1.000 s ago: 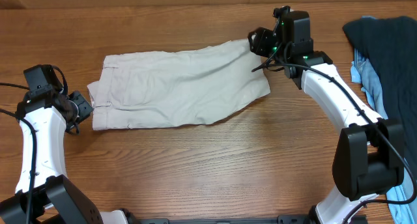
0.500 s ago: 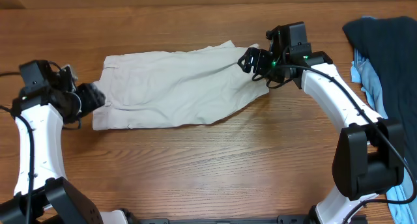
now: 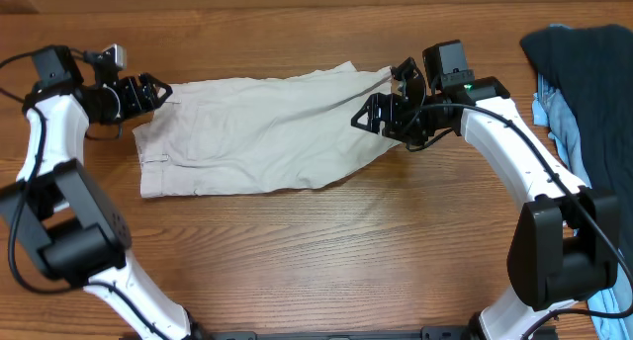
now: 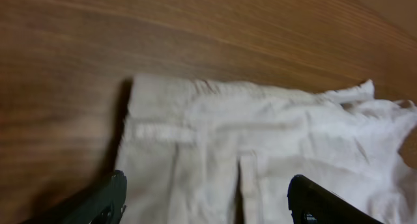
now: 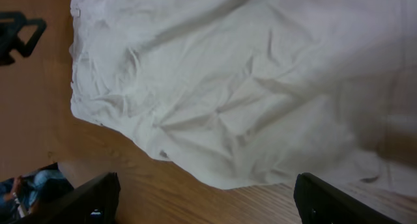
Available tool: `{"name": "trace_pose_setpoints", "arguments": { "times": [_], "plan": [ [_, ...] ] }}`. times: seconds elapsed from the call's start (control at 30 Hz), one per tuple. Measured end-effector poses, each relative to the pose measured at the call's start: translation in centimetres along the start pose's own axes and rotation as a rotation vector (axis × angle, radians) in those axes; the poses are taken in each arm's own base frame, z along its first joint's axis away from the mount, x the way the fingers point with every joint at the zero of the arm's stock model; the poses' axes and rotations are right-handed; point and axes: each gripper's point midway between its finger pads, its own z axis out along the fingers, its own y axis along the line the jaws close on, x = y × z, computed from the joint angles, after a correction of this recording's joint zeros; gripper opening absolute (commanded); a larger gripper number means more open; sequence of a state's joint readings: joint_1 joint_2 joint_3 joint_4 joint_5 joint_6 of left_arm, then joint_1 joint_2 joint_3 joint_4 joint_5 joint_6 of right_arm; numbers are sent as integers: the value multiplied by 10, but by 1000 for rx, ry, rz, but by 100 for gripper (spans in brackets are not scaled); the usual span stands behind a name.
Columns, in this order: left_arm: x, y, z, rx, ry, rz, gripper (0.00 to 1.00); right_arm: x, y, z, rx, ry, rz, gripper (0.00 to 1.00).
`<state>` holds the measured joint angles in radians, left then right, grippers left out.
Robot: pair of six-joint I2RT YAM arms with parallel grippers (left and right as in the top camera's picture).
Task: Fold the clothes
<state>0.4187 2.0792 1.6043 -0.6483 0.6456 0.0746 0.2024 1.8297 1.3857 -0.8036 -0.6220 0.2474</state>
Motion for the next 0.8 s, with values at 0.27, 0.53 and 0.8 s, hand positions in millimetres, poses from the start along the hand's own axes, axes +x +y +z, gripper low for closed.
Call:
{"name": "trace_pose_setpoints", "arguments": {
  "times": [0.27, 0.53, 0.8],
  "plan": [
    [-18, 18, 63, 30, -37, 81, 86, 22, -6, -1, 23, 85, 41, 86],
    [-7, 20, 93, 3, -6, 108, 17, 25, -7, -1, 26, 94, 39, 85],
    [1, 24, 79, 2, 67, 12, 5, 19, -12, -1, 57, 69, 24, 84]
  ]
}}
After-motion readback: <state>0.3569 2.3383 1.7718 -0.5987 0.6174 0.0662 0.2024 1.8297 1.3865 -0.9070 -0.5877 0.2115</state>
